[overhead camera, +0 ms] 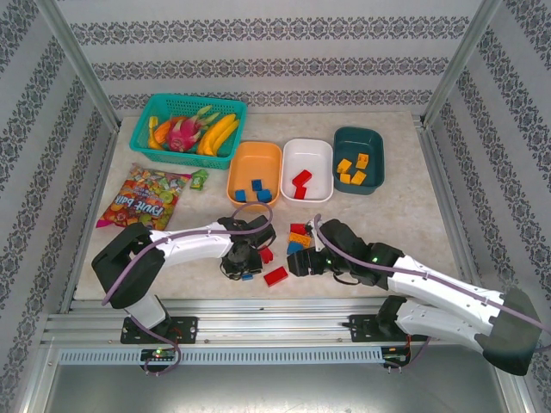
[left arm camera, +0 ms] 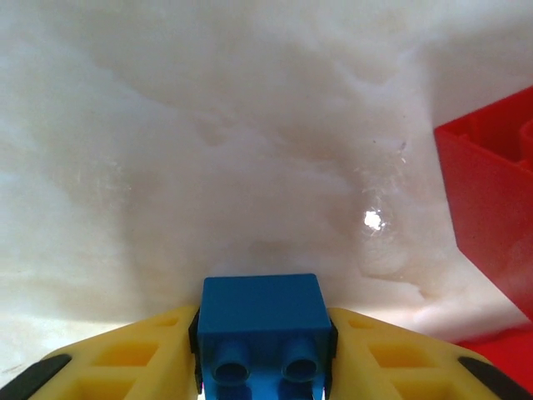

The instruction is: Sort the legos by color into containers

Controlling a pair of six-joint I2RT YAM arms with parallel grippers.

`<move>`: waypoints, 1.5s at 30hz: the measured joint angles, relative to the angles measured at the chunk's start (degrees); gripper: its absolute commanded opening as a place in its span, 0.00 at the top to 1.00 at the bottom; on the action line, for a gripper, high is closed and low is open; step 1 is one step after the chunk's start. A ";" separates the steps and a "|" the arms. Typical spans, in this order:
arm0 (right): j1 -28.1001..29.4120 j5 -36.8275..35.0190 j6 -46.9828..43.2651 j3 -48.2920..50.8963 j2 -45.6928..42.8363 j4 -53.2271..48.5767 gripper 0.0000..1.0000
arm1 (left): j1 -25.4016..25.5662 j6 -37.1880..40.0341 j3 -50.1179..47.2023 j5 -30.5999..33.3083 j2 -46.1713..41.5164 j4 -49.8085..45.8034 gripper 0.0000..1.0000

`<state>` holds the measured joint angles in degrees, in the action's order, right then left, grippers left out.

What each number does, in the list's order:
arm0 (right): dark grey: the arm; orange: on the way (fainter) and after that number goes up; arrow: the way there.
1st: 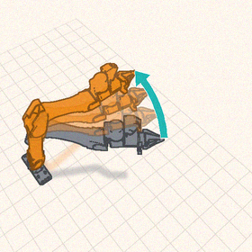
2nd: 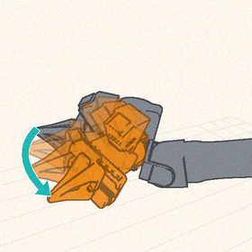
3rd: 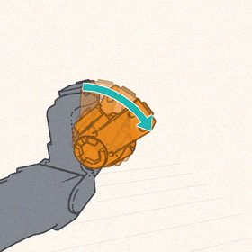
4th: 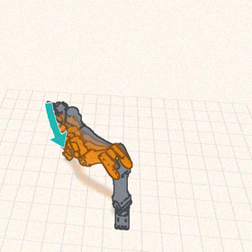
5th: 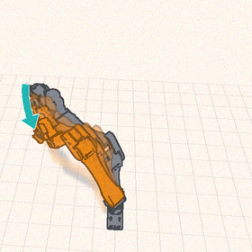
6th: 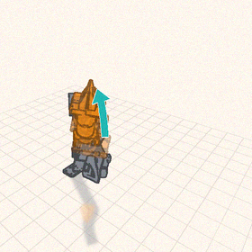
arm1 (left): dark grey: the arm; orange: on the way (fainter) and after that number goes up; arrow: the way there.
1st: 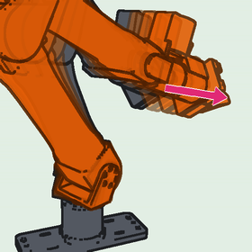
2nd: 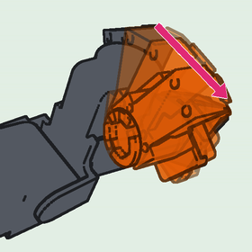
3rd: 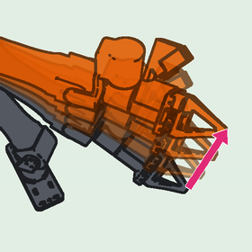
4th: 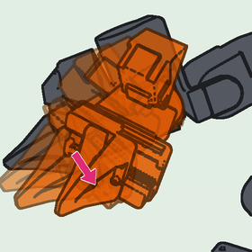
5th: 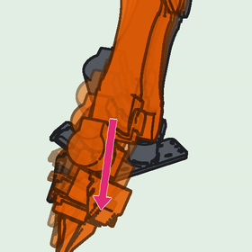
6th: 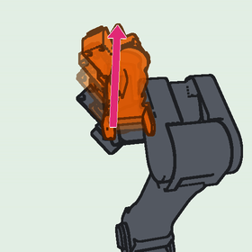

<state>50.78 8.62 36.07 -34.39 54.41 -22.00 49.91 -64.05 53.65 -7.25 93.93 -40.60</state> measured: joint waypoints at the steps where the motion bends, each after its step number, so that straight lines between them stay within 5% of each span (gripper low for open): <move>1: 0.00 0.00 0.00 -0.17 -0.02 0.00 0.27 | 0.00 -0.15 0.00 0.11 -0.02 -0.07 0.65; 13: -3.63 -0.20 1.77 -4.94 -1.31 1.33 0.25 | -1.25 2.75 11.98 10.99 -5.90 -11.76 0.71; 19: -7.08 -0.83 5.70 -9.22 0.09 7.32 0.23 | -10.27 10.40 23.76 13.57 -5.95 -14.51 0.71; 26: -10.23 -0.79 9.94 -12.81 5.20 14.69 0.22 | -18.62 19.78 39.76 14.03 7.23 -16.00 0.71; 36: -12.46 -0.37 14.25 -15.50 9.38 18.47 0.23 | -20.68 29.40 66.05 16.85 31.08 -20.74 0.71; 45: -13.20 -0.13 16.74 -15.41 9.29 19.30 0.22 | -21.94 31.10 71.65 20.22 40.83 -22.91 0.71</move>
<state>37.58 8.49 52.82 -49.80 63.70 -2.70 27.97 -32.95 125.29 12.97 134.76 -63.51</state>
